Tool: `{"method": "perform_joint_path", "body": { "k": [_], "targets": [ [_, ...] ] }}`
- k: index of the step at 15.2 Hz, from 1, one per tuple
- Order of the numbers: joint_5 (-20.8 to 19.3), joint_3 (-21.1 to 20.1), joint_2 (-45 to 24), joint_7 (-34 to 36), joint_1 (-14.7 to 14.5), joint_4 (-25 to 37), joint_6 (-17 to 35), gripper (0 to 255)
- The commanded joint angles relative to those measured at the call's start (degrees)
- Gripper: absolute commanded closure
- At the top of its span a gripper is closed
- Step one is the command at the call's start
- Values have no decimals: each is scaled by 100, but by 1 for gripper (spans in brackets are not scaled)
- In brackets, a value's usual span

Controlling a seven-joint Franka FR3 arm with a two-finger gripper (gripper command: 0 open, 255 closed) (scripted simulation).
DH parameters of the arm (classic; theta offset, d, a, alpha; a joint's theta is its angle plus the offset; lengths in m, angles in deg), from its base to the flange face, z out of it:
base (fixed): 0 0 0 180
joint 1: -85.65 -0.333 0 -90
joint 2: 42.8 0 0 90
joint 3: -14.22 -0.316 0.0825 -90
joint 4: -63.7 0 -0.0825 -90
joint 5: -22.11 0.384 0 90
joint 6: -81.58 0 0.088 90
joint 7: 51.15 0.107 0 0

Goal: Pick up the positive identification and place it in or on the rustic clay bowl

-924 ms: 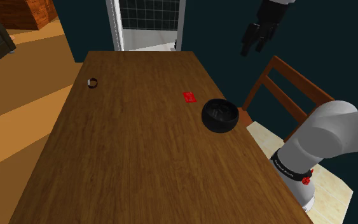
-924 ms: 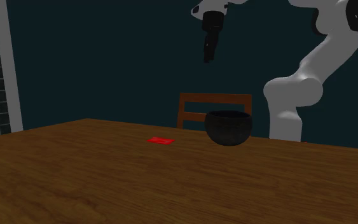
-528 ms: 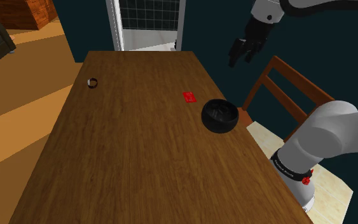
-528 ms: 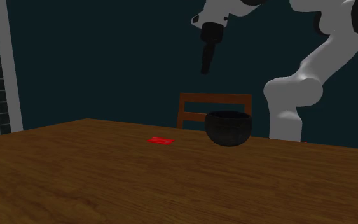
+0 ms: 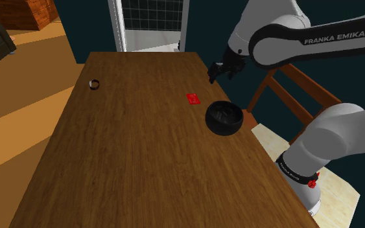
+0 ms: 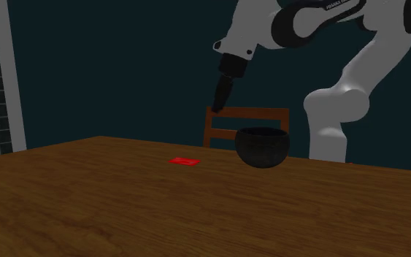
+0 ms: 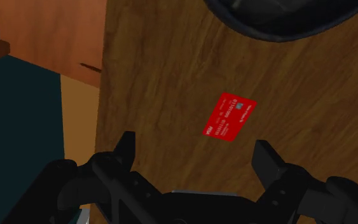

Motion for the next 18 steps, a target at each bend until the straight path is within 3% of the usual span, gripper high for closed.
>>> {"method": "perform_joint_path", "body": {
  "k": [1, 4, 6, 9, 11, 15, 18],
  "targets": [
    [-82, -320, -287, 427, 169, -172, 701, 0],
    [-396, -968, -893, 1215, 635, -223, 1658, 0],
    [-778, -1540, -1330, 1867, 1156, -168, 2247, 0],
    [-1719, -2777, -1943, 3129, 2441, 61, 2991, 0],
    [-2579, -3953, -2248, 4151, 3718, 313, 3343, 0],
    [-3169, -4825, -2507, 4602, 4782, 448, 3599, 0],
    [-3656, -5691, -2658, 4984, 5795, 577, 3766, 0]
  ]
}}
